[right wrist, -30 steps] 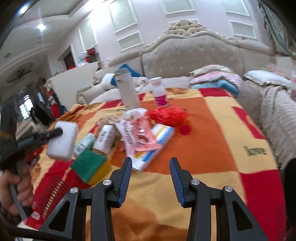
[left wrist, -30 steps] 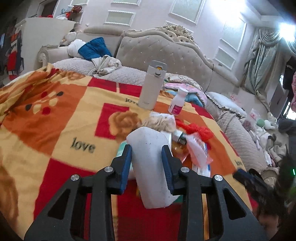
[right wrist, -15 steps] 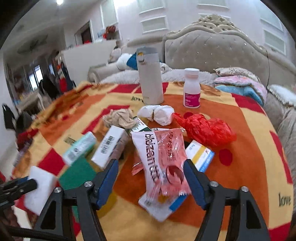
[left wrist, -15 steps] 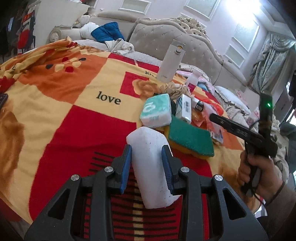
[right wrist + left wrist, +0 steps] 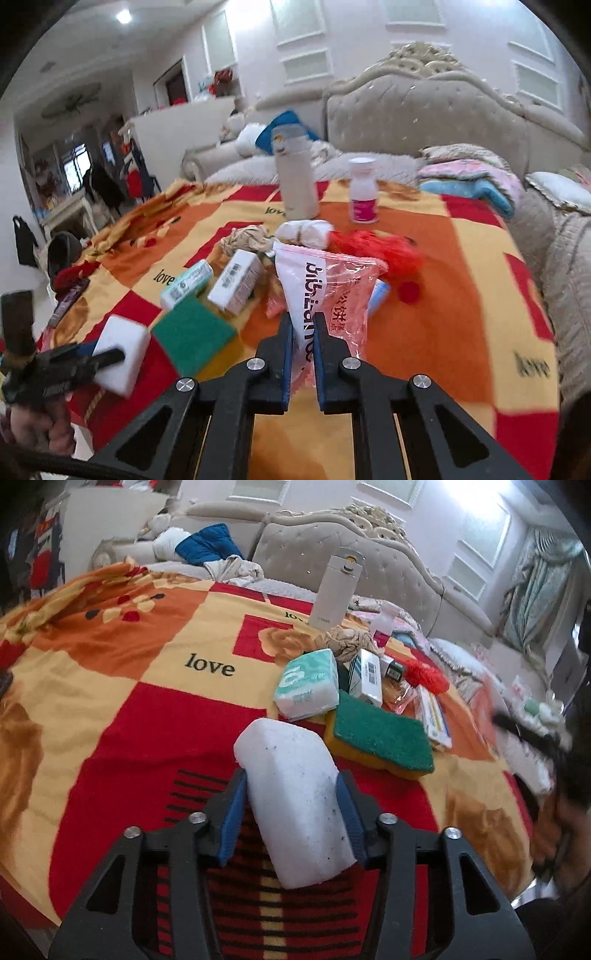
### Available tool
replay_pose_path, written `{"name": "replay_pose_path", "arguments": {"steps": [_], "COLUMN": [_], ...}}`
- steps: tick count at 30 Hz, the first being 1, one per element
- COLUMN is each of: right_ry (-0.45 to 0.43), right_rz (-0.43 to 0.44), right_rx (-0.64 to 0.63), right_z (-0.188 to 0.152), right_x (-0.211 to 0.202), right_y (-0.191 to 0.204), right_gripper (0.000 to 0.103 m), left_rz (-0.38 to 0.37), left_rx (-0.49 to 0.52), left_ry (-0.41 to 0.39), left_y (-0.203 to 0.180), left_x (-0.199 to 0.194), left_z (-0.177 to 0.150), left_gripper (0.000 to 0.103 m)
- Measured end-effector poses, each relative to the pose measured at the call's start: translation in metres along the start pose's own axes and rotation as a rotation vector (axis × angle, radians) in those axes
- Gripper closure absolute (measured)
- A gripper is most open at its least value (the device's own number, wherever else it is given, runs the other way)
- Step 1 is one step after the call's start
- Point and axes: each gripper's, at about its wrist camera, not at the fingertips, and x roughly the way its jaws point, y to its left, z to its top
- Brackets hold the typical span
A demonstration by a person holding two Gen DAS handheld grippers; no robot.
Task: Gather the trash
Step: 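Grasp the white sponge block with the left tool while the right tool grasps the pink wrapper, then carry the sponge block and pink wrapper toward the black bin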
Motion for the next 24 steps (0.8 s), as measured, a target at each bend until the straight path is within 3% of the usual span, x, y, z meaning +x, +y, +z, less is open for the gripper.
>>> {"name": "replay_pose_path", "arguments": {"steps": [2, 7, 11, 24], "right_ry": [-0.022, -0.049, -0.061, -0.084], "right_rz": [-0.028, -0.109, -0.155, -0.246], "right_rx": [0.032, 0.084, 0.127, 0.178], "right_z": [-0.02, -0.037, -0.048, -0.073], "right_x": [-0.021, -0.058, -0.082, -0.135], "right_y": [-0.013, -0.039, -0.06, -0.103], "right_gripper": [0.094, 0.094, 0.094, 0.094], "left_rz": [-0.008, -0.031, -0.051, -0.101], "left_rx": [-0.016, -0.031, 0.037, 0.062], "left_ry": [-0.02, -0.105, -0.167, -0.144], "left_y": [0.0, -0.016, -0.05, -0.152], "left_x": [-0.007, -0.042, -0.061, -0.03], "left_z": [0.003, 0.016, 0.031, 0.044], "left_gripper": [0.072, 0.073, 0.073, 0.073]}}
